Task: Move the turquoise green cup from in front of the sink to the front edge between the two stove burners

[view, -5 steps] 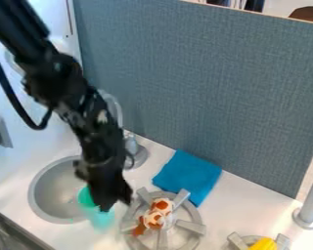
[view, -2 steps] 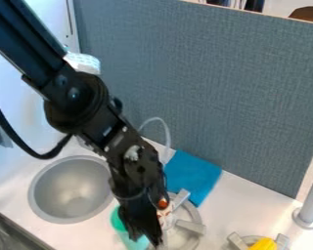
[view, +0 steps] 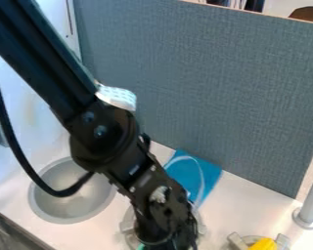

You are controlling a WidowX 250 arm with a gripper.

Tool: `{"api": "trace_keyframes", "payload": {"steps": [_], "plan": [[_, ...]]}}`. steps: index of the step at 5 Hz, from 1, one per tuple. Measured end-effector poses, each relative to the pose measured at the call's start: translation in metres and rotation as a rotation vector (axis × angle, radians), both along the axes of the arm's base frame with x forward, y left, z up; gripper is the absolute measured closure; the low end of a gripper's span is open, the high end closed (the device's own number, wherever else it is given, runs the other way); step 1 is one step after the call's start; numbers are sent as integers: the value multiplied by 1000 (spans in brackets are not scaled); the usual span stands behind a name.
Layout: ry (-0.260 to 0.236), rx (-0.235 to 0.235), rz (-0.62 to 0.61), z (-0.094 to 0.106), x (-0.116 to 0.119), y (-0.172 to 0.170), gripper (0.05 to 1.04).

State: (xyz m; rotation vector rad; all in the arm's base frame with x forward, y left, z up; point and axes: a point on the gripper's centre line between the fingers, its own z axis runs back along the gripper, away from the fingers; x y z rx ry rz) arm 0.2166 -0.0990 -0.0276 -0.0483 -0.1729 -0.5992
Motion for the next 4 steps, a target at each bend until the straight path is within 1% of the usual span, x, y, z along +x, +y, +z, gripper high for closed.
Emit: {"api": "trace_keyframes", "payload": {"steps": [1, 2, 4], "plan": [[8, -4, -48, -5, 10, -13, 1006], [4, 1, -79, -14, 22, -19, 1006], [-37, 37, -113, -22, 42, -24, 1006]]}}
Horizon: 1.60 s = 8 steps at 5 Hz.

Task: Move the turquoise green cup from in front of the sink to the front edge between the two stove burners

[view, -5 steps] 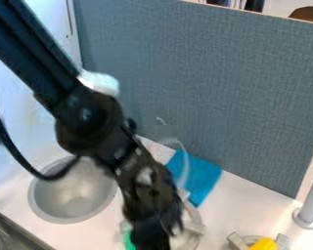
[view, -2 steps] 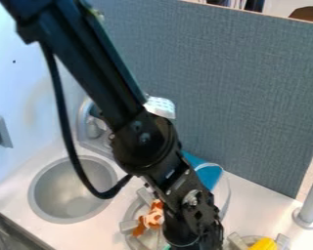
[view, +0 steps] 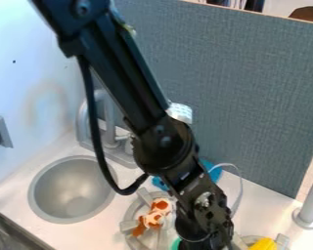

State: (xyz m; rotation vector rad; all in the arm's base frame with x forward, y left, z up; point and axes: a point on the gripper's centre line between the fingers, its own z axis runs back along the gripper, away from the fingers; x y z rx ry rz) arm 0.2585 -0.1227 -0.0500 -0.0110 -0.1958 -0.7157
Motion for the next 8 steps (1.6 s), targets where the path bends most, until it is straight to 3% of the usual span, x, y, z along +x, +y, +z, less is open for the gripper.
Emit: {"api": "trace_keyframes", "payload": {"steps": [3, 4, 5, 6, 7, 8], "plan": [[-3, 82, -37, -17, 17, -10, 976], [42, 99, -39, -21, 9, -6, 799], [43, 56, -18, 3, 5, 11, 518], [-4, 15, 1, 34, 7, 20, 212], [-41, -10, 29, 57, 9, 35, 72], [-66, -14, 45, 76, 10, 49, 76]]}}
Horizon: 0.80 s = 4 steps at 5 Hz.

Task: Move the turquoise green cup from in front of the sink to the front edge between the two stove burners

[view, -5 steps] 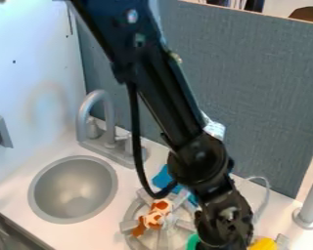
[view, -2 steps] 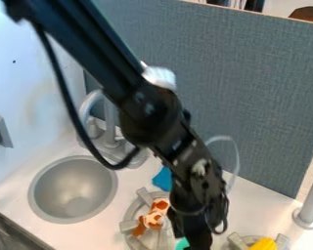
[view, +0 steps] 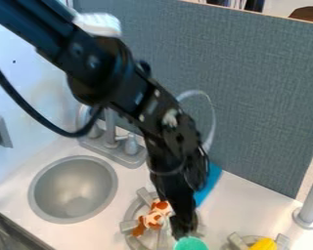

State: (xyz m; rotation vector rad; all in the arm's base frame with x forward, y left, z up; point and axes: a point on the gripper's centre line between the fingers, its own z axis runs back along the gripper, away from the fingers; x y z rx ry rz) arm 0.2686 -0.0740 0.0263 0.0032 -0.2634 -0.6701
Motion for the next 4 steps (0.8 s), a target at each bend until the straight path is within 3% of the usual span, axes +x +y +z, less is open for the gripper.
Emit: {"api": "trace_keyframes", "payload": {"steps": [1, 2, 4], "plan": [[-17, 24, 94, 8, 12, 21, 79], [11, 30, 250, -19, 47, 19, 79], [95, 82, 374, -37, 74, 41, 79]]}}
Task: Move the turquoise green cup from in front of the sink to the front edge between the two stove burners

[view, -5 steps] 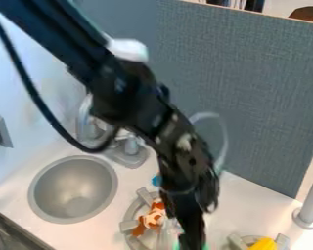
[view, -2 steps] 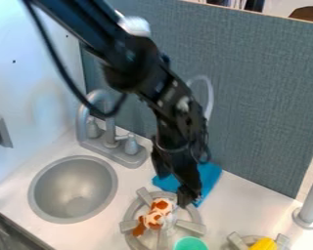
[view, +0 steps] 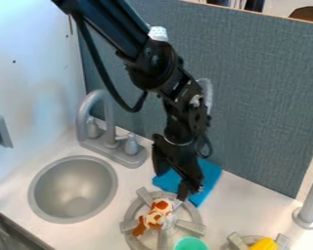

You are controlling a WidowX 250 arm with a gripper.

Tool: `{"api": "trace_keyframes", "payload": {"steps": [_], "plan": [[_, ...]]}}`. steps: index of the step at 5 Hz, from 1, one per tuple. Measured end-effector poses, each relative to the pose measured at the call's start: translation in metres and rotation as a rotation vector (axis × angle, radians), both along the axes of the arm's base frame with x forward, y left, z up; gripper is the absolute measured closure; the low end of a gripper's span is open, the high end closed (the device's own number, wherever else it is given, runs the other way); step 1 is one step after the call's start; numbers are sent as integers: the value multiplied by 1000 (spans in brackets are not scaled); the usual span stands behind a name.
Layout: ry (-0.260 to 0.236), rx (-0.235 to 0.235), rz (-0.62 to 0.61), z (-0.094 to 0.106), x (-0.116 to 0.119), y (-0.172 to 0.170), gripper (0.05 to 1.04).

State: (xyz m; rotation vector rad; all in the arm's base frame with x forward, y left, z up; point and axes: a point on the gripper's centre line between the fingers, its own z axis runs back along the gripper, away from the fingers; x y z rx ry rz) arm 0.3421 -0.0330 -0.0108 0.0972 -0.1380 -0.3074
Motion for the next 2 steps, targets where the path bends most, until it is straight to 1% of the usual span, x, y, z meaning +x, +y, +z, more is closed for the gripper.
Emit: {"api": "trace_keyframes", "payload": {"steps": [1, 2], "plan": [[-32, -11, 105, -1, 18, 18, 79], [-21, -24, 225, -6, 33, 37, 79]]}}
